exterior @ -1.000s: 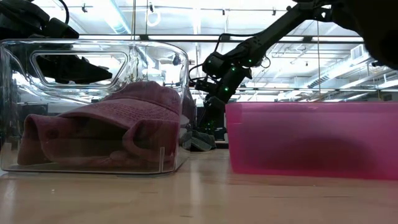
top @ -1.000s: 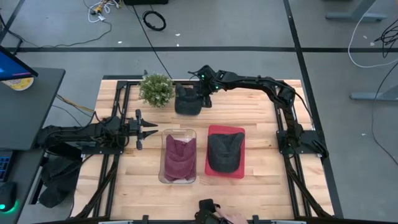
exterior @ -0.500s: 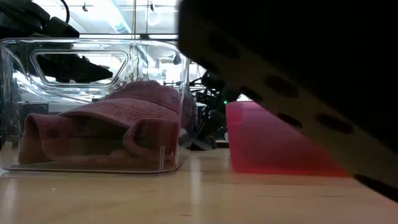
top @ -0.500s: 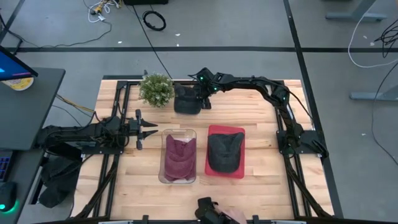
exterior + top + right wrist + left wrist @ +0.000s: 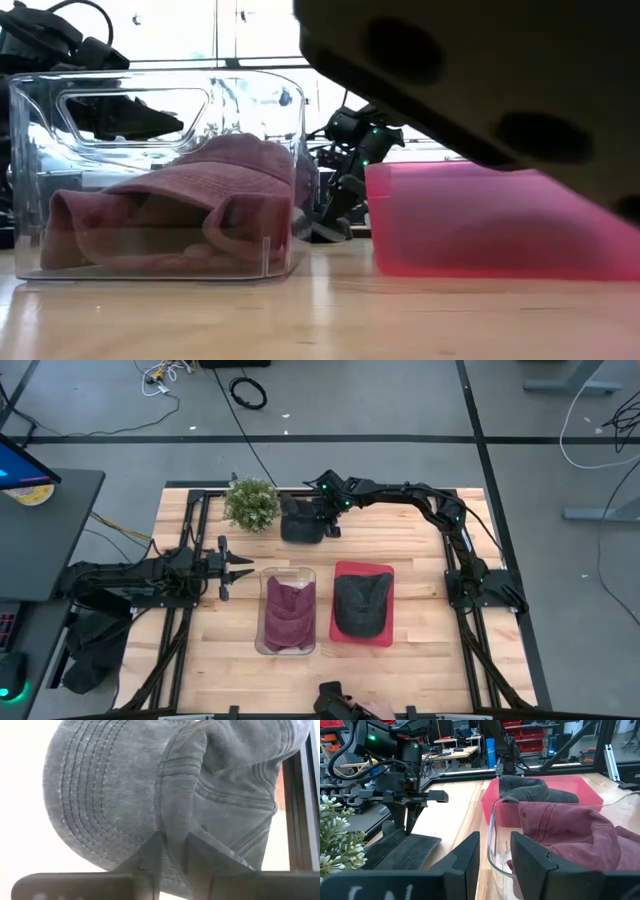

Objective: Pick & Place hat
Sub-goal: Put the black cap into the red bin

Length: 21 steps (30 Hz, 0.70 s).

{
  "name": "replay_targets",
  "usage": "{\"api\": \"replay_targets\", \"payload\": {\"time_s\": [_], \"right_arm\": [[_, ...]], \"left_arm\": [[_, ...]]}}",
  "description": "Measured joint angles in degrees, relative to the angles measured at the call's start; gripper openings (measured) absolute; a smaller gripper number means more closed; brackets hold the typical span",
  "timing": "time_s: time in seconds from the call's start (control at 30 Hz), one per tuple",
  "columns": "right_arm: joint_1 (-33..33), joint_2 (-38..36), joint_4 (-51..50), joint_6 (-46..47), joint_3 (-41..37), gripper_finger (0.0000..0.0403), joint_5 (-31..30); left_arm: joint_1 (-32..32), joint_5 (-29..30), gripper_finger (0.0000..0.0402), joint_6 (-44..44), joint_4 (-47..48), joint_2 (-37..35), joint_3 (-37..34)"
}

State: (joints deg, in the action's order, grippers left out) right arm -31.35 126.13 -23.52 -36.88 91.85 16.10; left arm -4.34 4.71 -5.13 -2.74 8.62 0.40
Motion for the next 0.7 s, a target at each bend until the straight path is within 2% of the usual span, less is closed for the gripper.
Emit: {"api": "replay_targets", "payload": {"time_s": [0.7], "right_arm": [[0.0,-1.1,-1.1,1.4,-0.1,0.0071,-0.5]], "left_arm": [[0.0,0.0,0.0115,0.0,0.0,0.0,0.0]]}}
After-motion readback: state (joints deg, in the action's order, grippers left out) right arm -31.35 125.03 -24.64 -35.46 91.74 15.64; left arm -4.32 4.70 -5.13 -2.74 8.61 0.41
